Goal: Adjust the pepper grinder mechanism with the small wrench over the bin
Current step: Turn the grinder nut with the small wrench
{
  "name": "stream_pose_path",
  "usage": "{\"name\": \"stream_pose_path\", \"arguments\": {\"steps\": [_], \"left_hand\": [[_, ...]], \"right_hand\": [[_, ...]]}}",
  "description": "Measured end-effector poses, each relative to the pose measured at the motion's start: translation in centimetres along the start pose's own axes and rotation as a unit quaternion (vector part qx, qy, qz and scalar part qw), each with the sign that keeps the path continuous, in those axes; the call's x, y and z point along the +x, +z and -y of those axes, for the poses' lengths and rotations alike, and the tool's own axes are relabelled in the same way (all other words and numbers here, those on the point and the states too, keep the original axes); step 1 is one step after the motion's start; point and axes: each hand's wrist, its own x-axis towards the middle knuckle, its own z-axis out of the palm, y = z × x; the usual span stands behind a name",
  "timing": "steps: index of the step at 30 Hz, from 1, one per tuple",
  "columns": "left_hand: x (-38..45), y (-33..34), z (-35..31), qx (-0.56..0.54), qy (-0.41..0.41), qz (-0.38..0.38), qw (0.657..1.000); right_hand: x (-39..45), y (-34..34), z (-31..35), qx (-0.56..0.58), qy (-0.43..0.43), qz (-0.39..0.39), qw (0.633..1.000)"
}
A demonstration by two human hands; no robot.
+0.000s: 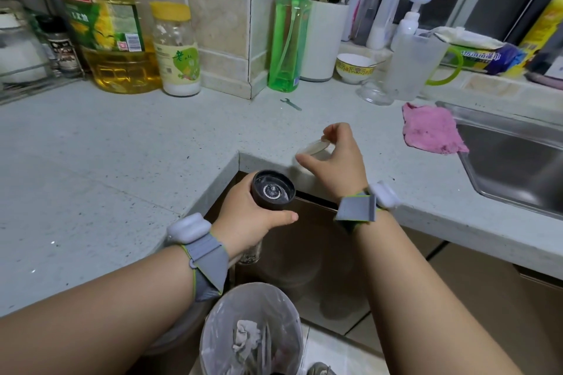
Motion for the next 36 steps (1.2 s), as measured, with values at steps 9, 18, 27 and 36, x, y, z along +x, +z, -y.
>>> {"name": "stream_pose_path", "arguments": {"steps": [9,18,27,36], "left_hand": [[0.2,0.1,0.0,-0.003,-0.011,-0.008,1.0],[0.4,0.2,0.2,-0.017,-0.028,-0.011,0.999],[0.2,0.1,0.1,-0.017,-0.031,-0.013,0.999],[0.3,-0.1,0.0,-0.013,-0.03,-0.007,0.999]], "right_hand": [[1.6,2.1,0.2,-0.131,0.03,0.08,0.988],[3.8,2.4,0.1,-0.137,0.052,0.11,0.983],[12.1,5.4,-1.3,-0.248,-0.003,0.165,0.955],[16.0,8.1,-2.4,-0.319,-0.018,0.219,0.922]]}}
